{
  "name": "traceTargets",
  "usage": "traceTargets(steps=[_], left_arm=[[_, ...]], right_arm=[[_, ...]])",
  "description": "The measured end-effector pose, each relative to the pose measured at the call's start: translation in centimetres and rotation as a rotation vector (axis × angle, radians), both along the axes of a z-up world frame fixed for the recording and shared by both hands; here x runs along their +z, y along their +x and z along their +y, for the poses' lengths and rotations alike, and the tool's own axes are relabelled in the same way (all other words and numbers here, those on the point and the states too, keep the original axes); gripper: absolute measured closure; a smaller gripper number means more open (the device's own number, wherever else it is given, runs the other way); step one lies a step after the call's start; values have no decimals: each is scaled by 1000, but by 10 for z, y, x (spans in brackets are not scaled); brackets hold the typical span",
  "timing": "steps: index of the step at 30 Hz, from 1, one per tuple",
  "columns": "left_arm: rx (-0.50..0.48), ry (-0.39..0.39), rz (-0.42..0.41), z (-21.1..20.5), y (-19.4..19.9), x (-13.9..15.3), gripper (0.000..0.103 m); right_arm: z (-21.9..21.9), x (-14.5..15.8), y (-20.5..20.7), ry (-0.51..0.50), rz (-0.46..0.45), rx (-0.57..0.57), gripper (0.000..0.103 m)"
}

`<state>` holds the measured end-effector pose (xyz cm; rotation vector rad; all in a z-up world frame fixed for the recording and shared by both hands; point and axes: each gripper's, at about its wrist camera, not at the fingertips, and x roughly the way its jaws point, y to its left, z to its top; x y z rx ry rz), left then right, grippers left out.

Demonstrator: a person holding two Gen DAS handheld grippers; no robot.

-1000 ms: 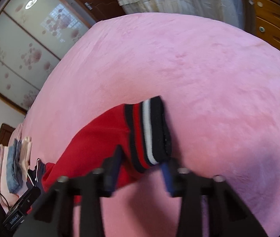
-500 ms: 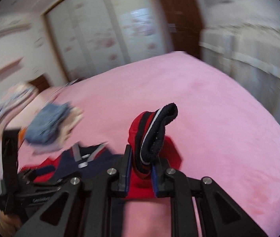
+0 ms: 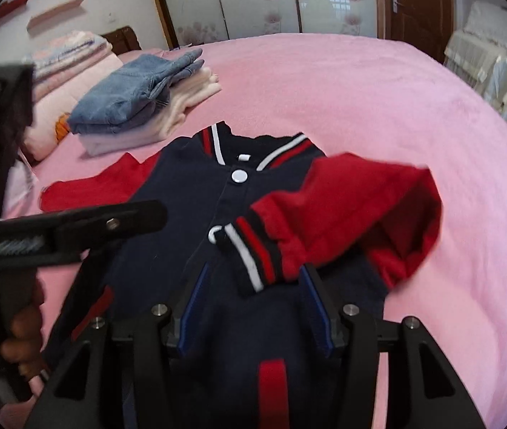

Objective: Fold large clothes

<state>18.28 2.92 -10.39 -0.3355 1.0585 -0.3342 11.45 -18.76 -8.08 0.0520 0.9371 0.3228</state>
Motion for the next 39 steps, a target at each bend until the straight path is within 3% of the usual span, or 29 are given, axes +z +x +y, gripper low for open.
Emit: traceTargets(steps=[4, 10, 15, 27, 28, 29, 32, 34, 39], left_arm=[[-56, -166, 43, -8, 0, -13, 42], [-142, -273, 97, -39, -9, -31, 56], [-143, -322, 166, -60, -10, -53, 57], [18, -489, 198, -66, 8, -81, 57], [29, -488, 194, -66, 8, -81, 67], [48, -472, 190, -66, 8, -80, 96], [85, -455, 202, -65, 8, -74, 97], [79, -385, 167, -69, 9, -56, 97], [2, -276, 23, -81, 16, 15, 97]], right_arm=[[-16, -2, -20, 18, -12, -62, 51], [-46, -17, -41, 66, 41, -135, 51], [-54, -24, -46, 87, 58, -154, 51], [-61, -30, -50, 118, 49, -153, 51], [-62, -30, -51, 119, 49, -157, 51], [-63, -31, -51, 120, 51, -161, 51], [-67, -30, -52, 122, 54, -178, 51], [-71, -28, -49, 112, 55, -194, 51], [-86, -26, -19, 116, 50, -258, 50]])
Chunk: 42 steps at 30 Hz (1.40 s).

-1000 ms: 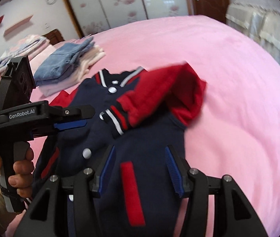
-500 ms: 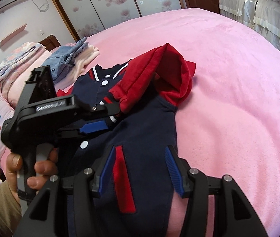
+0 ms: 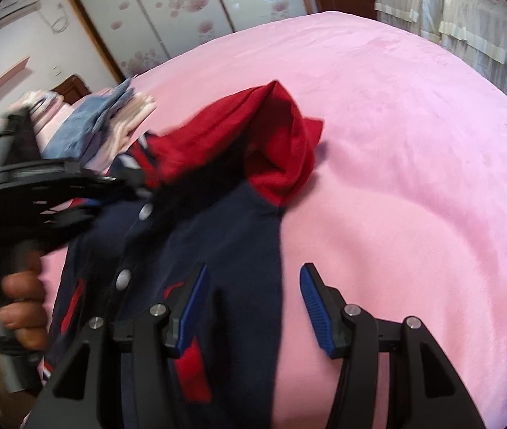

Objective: Fold large clothes

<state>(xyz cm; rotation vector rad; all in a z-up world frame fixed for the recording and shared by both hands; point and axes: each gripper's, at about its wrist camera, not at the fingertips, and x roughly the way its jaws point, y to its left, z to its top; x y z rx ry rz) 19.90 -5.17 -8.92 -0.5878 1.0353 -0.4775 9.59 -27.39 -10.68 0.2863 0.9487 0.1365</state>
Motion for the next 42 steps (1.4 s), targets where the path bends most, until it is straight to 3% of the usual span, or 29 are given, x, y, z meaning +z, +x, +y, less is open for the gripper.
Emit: traceTargets(steps=[4, 8, 9, 10, 12, 13, 17, 20, 24, 27, 29, 31, 36, 42], left_arm=[[-28, 64, -87, -1, 5, 49, 97], [-23, 101, -139, 1, 19, 84, 97], [-25, 114, -148, 3, 23, 91, 97], [-28, 134, -163, 13, 23, 98, 97], [-35, 178, -185, 32, 21, 106, 97], [-42, 209, -190, 43, 20, 108, 97], [-61, 301, -154, 69, 19, 84, 97], [-87, 382, -87, 93, 20, 39, 96], [-143, 505, 40, 110, 18, -25, 93], [-136, 432, 44, 124, 14, -29, 85], [-118, 364, 13, 134, 13, -19, 63], [-94, 327, -14, 142, 16, -11, 52], [-68, 322, 5, 145, 31, -18, 52], [-53, 297, 27, 134, 40, -34, 57]], right_arm=[[-8, -1, 34, 31, 4, -63, 50], [-4, -7, 64, -5, 26, -79, 50], [-1, -8, 68, -27, 30, -66, 54], [3, -10, 71, -51, 32, -44, 69], [10, -12, 71, -88, 31, -5, 86], [15, -10, 69, -121, 17, 7, 87], [28, -10, 56, -231, -11, 55, 88], [32, -15, 50, -271, 12, 82, 87], [30, -19, 41, -264, 60, 116, 72], [21, -6, 35, -221, 61, 125, 62], [16, 5, 36, -184, 52, 117, 59], [9, 16, 38, -124, 39, 104, 55], [0, 25, 80, -5, 35, 19, 51], [-17, -1, 141, 133, 117, -68, 51]])
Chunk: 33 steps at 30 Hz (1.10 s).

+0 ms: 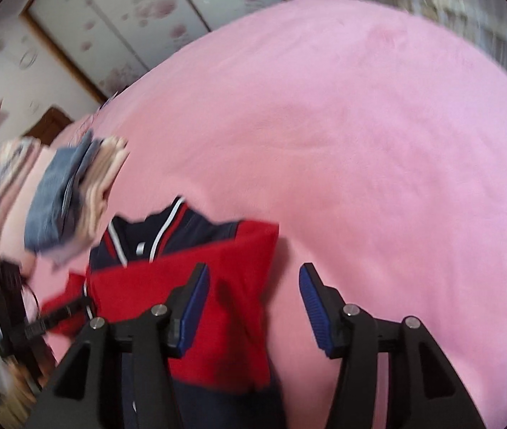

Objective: Fold large clothes

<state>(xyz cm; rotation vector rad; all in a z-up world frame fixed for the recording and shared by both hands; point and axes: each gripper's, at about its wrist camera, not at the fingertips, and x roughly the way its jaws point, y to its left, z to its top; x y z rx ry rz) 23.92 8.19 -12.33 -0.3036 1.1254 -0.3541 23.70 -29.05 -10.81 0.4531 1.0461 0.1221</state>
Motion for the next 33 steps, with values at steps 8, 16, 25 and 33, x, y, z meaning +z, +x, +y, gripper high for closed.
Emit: traceTargets(steps=[8, 16, 25, 33], left_arm=[[-25, 2, 13, -18, 5, -11, 82], [-16, 29, 37, -18, 11, -20, 87], [-27, 143, -169, -40, -21, 40, 53], [6, 109, -139, -78, -17, 33, 41]], right_arm=[[24, -16, 34, -154, 5, 135, 98], [10, -28, 38, -188, 12, 144, 86], [38, 29, -24, -259, -138, 127, 82], [123, 12, -48, -254, -168, 268, 82]])
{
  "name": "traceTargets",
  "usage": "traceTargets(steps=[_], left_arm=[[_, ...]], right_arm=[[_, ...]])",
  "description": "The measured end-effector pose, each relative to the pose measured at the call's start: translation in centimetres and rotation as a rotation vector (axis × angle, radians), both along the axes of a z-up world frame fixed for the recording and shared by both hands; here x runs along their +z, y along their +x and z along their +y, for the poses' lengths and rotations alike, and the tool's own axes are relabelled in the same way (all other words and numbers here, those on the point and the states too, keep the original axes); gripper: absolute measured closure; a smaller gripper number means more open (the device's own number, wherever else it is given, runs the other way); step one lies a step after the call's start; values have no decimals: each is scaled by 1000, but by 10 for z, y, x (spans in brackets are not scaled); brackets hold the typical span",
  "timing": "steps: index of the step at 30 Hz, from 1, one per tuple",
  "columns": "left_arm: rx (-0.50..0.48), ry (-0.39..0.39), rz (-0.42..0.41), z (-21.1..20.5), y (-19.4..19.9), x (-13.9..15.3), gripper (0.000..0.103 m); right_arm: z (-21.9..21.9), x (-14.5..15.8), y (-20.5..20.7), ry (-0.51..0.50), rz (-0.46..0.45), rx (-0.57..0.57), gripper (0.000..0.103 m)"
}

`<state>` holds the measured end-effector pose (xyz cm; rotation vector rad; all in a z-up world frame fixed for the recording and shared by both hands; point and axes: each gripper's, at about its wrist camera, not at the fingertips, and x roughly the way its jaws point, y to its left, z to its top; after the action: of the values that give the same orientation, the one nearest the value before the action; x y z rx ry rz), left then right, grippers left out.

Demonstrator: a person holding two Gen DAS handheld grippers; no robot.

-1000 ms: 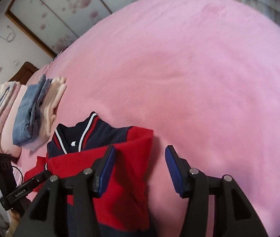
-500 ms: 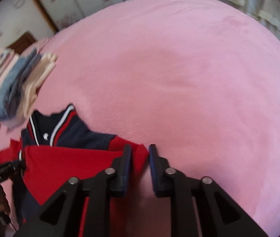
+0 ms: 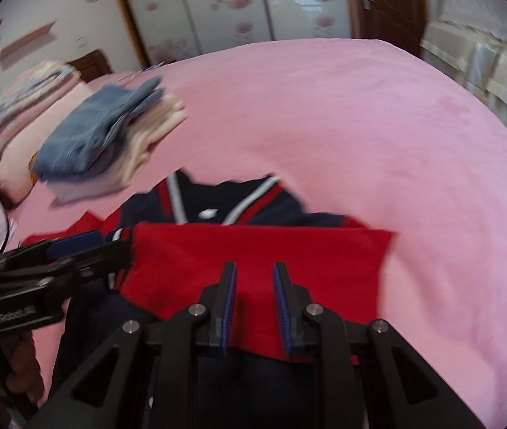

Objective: Fold large clothes
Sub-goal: 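Lay the folded sleeve flat across the jacket and open the left tool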

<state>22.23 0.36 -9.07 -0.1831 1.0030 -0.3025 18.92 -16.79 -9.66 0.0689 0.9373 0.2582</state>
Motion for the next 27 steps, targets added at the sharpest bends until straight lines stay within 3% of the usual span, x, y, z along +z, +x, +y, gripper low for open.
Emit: traceTargets(steps=[3, 5, 7, 9, 11, 13, 16, 19, 21, 23, 27], left_arm=[[34, 14, 42, 6, 2, -23, 43], [54, 44, 76, 15, 3, -38, 62], [57, 33, 65, 27, 1, -41, 69], [58, -11, 71, 38, 1, -41, 70], [63, -49, 78, 45, 2, -42, 70], [66, -51, 79, 46, 3, -42, 70], [70, -39, 71, 43, 1, -42, 70], [73, -19, 67, 40, -5, -38, 67], [76, -10, 64, 38, -7, -33, 61], [86, 5, 57, 36, -11, -27, 44], [104, 33, 47, 35, -21, -12, 38]], right_arm=[[6, -20, 8, -33, 39, -25, 82], [-8, -30, 9, -71, 53, -88, 83], [-37, -32, 4, -81, 51, -160, 94], [-61, -33, -2, -81, 49, -214, 103], [-78, -35, -7, -54, 65, -237, 103], [-88, -33, -14, -118, 54, -291, 103], [-102, -35, -19, -70, 90, -328, 103], [-100, -32, -26, -67, 88, -334, 102], [-96, -27, -31, -54, 77, -334, 100], [-92, -22, -32, -32, 75, -332, 100], [-82, -7, -36, -18, 66, -322, 100]])
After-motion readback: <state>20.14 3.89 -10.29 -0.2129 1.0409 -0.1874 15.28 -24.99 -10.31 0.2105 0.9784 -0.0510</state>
